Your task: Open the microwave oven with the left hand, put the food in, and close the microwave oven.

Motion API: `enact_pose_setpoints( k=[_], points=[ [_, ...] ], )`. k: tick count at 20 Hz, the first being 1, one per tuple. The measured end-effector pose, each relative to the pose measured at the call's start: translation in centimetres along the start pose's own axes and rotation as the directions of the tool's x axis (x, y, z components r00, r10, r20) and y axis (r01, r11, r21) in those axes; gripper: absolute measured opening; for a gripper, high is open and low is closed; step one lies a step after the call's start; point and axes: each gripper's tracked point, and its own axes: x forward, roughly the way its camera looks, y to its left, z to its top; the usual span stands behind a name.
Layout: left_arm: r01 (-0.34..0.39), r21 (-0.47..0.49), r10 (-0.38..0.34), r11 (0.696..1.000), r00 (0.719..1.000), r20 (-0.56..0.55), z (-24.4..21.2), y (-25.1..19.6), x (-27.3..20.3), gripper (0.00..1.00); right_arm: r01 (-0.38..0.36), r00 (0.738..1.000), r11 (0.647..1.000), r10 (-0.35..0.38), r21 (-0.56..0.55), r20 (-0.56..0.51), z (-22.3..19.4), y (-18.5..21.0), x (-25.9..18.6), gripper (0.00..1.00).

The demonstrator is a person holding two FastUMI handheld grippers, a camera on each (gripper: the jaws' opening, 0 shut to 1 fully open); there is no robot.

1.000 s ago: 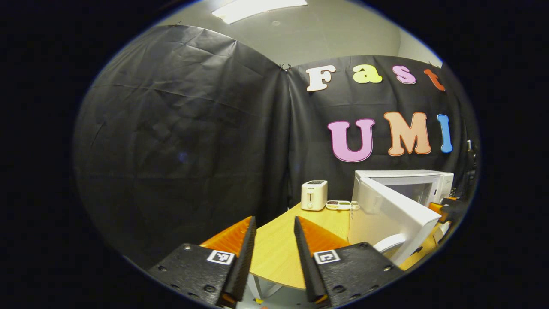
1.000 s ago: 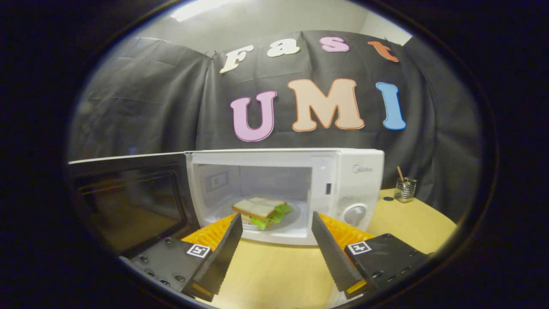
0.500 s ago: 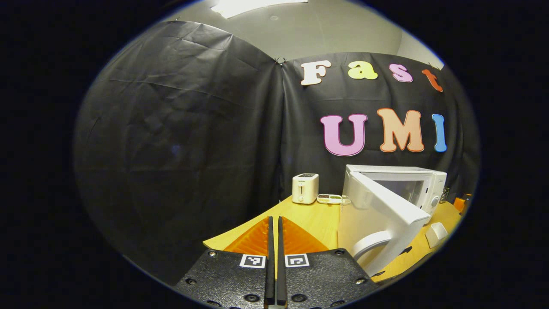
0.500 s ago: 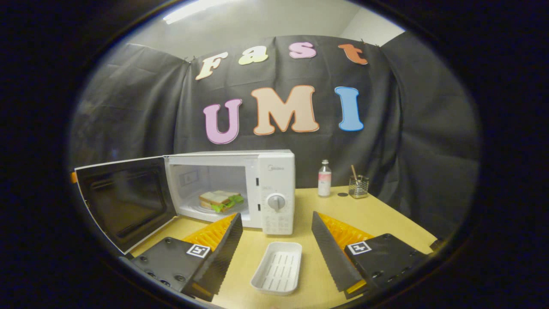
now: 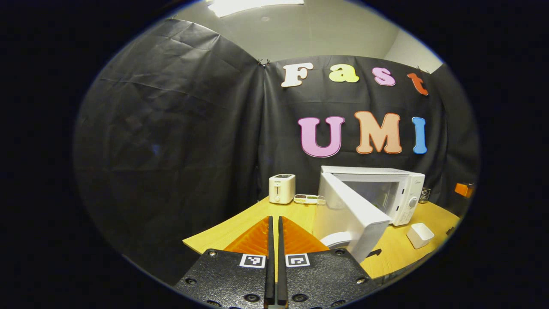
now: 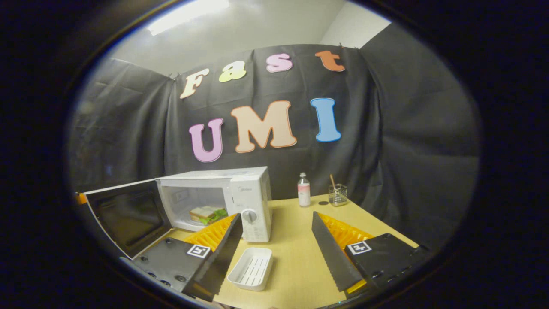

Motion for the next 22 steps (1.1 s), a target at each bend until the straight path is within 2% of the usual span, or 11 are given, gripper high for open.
enact_pose_setpoints(
  k=[1, 2, 7, 11, 13, 18, 22],
  points=[
    [0.008, 0.006, -0.009, 1.0, 1.0, 0.009, 0.3, -0.3, -0.3, 0.04, 0.012, 1.0, 1.0, -0.012, 0.001, 0.006, 0.3, -0.6, -0.3, 0.99],
    [0.018, 0.011, -0.018, 1.0, 1.0, 0.02, 0.6, -0.8, -0.5, 0.03, 0.02, 1.0, 1.0, -0.02, -0.002, 0.009, 0.3, -1.0, -0.5, 0.92],
    [0.079, 0.045, -0.082, 0.996, 0.994, 0.07, 1.7, -3.4, -1.7, 0.03, 0.023, 1.0, 1.0, -0.023, -0.014, -0.008, 0.1, -1.4, -0.8, 0.92],
    [0.126, 0.071, -0.131, 0.989, 0.989, 0.066, 1.5, -5.4, -2.3, 0.03, -0.032, 0.999, 0.999, 0.032, -0.006, -0.037, -0.7, -0.1, -1.1, 0.92],
    [0.123, 0.089, -0.129, 0.988, 0.989, 0.073, 1.7, -5.4, -2.6, 0.02, -0.045, 0.998, 0.999, 0.044, -0.01, -0.042, -0.6, 0.1, -1.0, 0.92],
    [0.127, 0.065, -0.13, 0.99, 0.99, 0.047, 1.0, -6.6, -2.2, 0.01, -0.056, 0.997, 0.998, 0.055, -0.018, -0.058, -0.8, 0.1, -1.0, 0.92],
    [0.166, 0.037, -0.168, 0.985, 0.985, 0.036, 0.8, -9.2, -2.0, 0.01, -0.045, 0.998, 0.999, 0.044, -0.019, -0.043, -0.1, -0.6, -1.5, 0.92]
  ],
)
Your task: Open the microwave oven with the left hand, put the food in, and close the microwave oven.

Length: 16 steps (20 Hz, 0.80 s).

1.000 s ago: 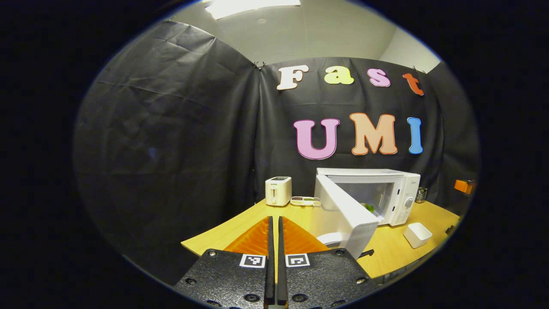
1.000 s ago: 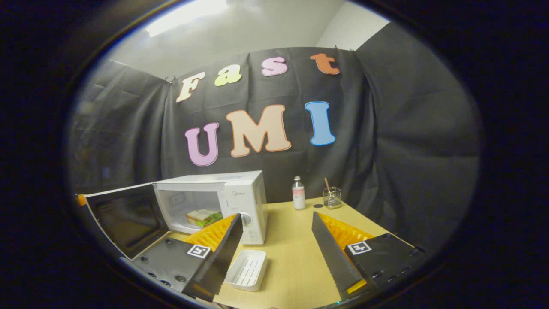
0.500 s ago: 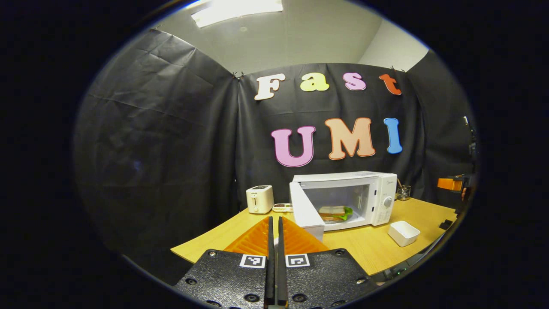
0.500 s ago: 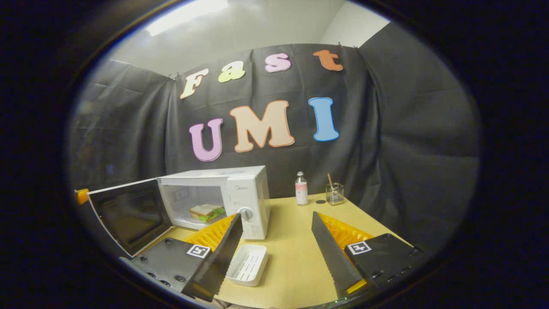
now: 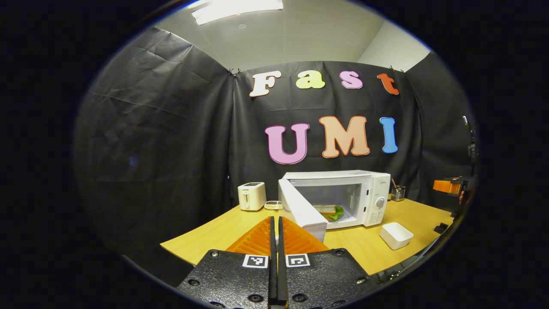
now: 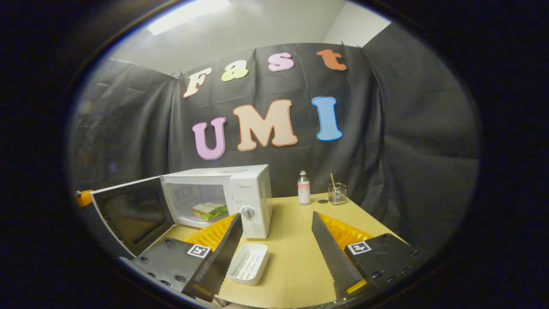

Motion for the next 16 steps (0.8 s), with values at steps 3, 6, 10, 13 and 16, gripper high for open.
enact_pose_setpoints(
  k=[3, 6, 10, 13, 16],
  points=[
    [0.048, -0.03, -0.048, 0.998, 0.999, -0.002, 0.3, -2.8, 0.6, 0.01, 0.015, 1.0, 1.0, -0.015, 0.0, 0.001, 0.2, -0.8, -0.2, 0.92],
    [0.114, -0.047, -0.114, 0.992, 0.994, 0.005, 0.6, -6.0, 1.6, 0.01, -0.006, 1.0, 1.0, 0.006, 0.013, -0.011, 0.0, -0.7, -0.4, 0.92],
    [0.165, -0.06, -0.165, 0.985, 0.986, -0.008, 0.4, -9.1, 3.2, 0.01, 0.0, 1.0, 1.0, 0.0, 0.019, -0.016, 0.2, -1.5, -0.6, 0.92],
    [0.192, -0.069, -0.194, 0.979, 0.981, -0.013, 0.2, -11.3, 4.4, 0.01, 0.024, 1.0, 1.0, -0.024, -0.001, -0.017, -0.1, -2.6, -0.3, 0.92],
    [0.23, -0.076, -0.232, 0.97, 0.973, -0.015, -0.2, -14.1, 6.0, 0.03, 0.056, 0.998, 0.998, -0.056, -0.001, -0.043, -0.9, -3.8, 0.1, 0.99]
  ],
)
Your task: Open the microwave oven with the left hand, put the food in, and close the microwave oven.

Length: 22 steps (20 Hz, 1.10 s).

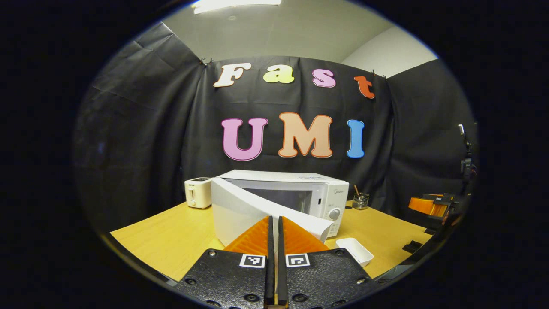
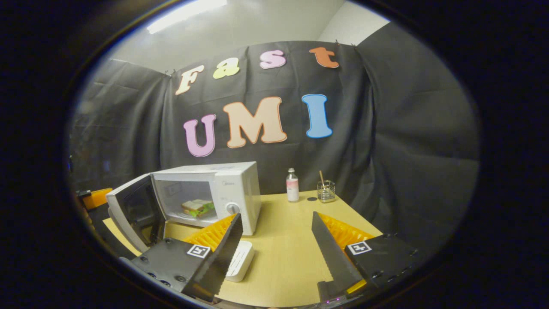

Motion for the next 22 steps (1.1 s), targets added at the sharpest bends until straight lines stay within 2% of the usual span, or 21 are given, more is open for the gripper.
enact_pose_setpoints(
  k=[1, 7, 12, 14, 15, 16, 17, 18, 21, 22],
  points=[
    [0.016, 0.0, -0.016, 1.0, 1.0, 0.001, 0.0, -0.8, 0.8, 0.03, 0.005, 1.0, 1.0, -0.005, -0.001, -0.007, -0.1, -0.2, 0.2, 0.92],
    [0.063, 0.018, -0.063, 0.998, 0.998, -0.022, -1.1, -3.3, 6.3, 0.03, 0.045, 0.999, 0.999, -0.045, -0.007, -0.006, -0.2, -1.8, 0.5, 0.92],
    [0.106, -0.004, -0.106, 0.994, 0.993, -0.05, -2.0, -4.9, 11.2, 0.03, 0.085, 0.996, 0.996, -0.085, 0.001, -0.021, -0.7, -3.3, 0.8, 0.92],
    [0.11, -0.022, -0.111, 0.994, 0.992, -0.058, -2.5, -5.2, 12.9, 0.03, 0.11, 0.994, 0.994, -0.11, -0.003, -0.026, -1.0, -4.0, 1.1, 0.92],
    [0.111, -0.029, -0.112, 0.993, 0.992, -0.063, -2.7, -5.4, 13.6, 0.03, 0.12, 0.992, 0.993, -0.12, -0.008, -0.031, -1.3, -4.3, 1.2, 0.99],
    [0.11, -0.038, -0.112, 0.993, 0.991, -0.069, -3.0, -5.5, 14.3, 0.03, 0.123, 0.992, 0.992, -0.123, -0.009, -0.037, -1.6, -4.4, 1.3, 0.99],
    [0.109, -0.045, -0.112, 0.993, 0.991, -0.074, -3.3, -5.6, 14.9, 0.03, 0.119, 0.992, 0.993, -0.119, -0.007, -0.045, -1.7, -4.3, 1.3, 0.92],
    [0.108, -0.05, -0.112, 0.993, 0.991, -0.077, -3.4, -5.7, 15.5, 0.03, 0.114, 0.992, 0.994, -0.114, -0.003, -0.05, -1.9, -4.2, 1.4, 0.99],
    [0.091, -0.049, -0.094, 0.995, 0.994, -0.063, -3.3, -5.7, 17.2, 0.03, 0.113, 0.991, 0.994, -0.113, 0.004, -0.066, -2.4, -4.4, 1.8, 0.99],
    [0.086, -0.045, -0.089, 0.995, 0.994, -0.059, -3.3, -5.7, 17.7, 0.03, 0.118, 0.99, 0.993, -0.118, 0.004, -0.071, -2.6, -4.6, 1.9, 0.92]
  ],
)
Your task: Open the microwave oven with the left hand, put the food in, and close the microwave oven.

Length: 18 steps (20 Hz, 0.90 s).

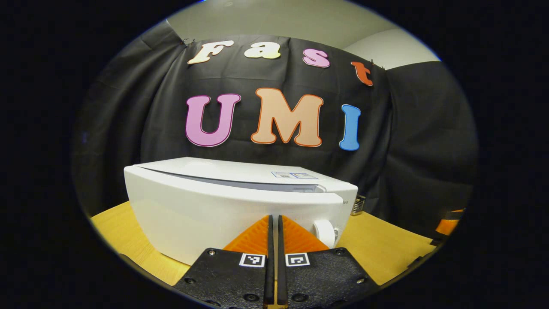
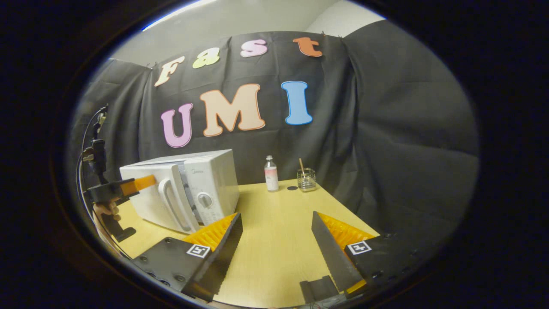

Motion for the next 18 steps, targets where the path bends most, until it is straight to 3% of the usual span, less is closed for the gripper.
enact_pose_setpoints(
  k=[1, 10, 18],
  points=[
    [-0.003, 0.005, 0.003, 1.0, 1.0, 0.001, 0.0, 0.0, 0.4, 0.03, 0.005, 1.0, 1.0, -0.005, 0.001, -0.002, 0.0, -0.2, 0.0, 0.99],
    [-0.048, 0.042, 0.048, 0.998, 0.999, 0.002, -0.1, -0.1, 1.9, 0.03, 0.056, 0.998, 0.998, -0.056, 0.021, 0.005, 0.1, -2.6, 0.0, 0.99],
    [-0.047, 0.008, 0.047, 0.999, 0.998, 0.034, 0.2, -0.1, 2.2, 0.01, 0.068, 0.998, 0.998, -0.068, 0.0, -0.019, -0.8, -2.9, 0.6, 0.99]
  ],
)
